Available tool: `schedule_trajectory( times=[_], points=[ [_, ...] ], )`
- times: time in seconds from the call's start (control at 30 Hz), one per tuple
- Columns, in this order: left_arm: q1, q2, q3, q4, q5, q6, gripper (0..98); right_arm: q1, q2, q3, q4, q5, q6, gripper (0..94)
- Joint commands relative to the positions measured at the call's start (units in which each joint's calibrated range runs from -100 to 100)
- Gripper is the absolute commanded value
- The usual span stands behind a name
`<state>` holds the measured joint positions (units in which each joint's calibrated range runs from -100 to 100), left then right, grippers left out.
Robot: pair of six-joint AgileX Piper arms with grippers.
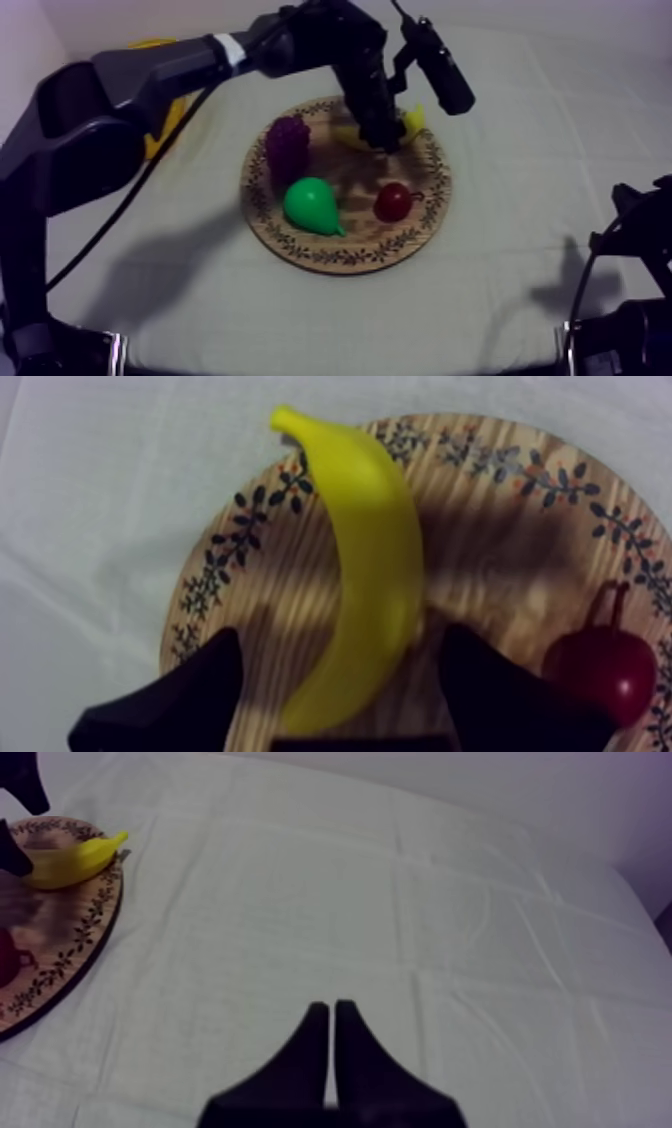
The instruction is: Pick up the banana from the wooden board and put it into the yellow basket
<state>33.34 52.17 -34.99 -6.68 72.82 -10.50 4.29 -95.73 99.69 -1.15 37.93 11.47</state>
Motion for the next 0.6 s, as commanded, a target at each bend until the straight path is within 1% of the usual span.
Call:
schedule_trajectory(
  times=[0.0, 0.1, 0.2, 0.3, 0.4, 0.57],
  points=[
    [0.1, 2.3, -3.9, -0.17, 1.5, 0.2, 70.4, 0.0, 0.0, 0.0, 0.0, 0.0, 0.0, 0.3],
    [0.2, 3.9, -6.0, -0.53, 3.1, 0.9, 66.9, 0.0, 0.0, 0.0, 0.0, 0.0, 0.0, 0.3],
    [0.3, 5.1, -7.4, -1.34, 4.3, 2.2, 58.8, 0.0, 0.0, 0.0, 0.0, 0.0, 0.0, 0.3],
    [0.5, 6.0, -7.9, -2.54, 5.4, 3.4, 52.1, 0.0, 0.0, 0.0, 0.0, 0.0, 0.0, 0.3],
    [0.6, 7.1, -8.1, -3.32, 6.5, 4.2, 49.2, 0.0, 0.0, 0.0, 0.0, 0.0, 0.0, 0.3],
    [0.7, 8.2, -8.0, -3.73, 7.1, 5.0, 46.4, 0.0, 0.0, 0.0, 0.0, 0.0, 0.0, 0.3]
  ],
)
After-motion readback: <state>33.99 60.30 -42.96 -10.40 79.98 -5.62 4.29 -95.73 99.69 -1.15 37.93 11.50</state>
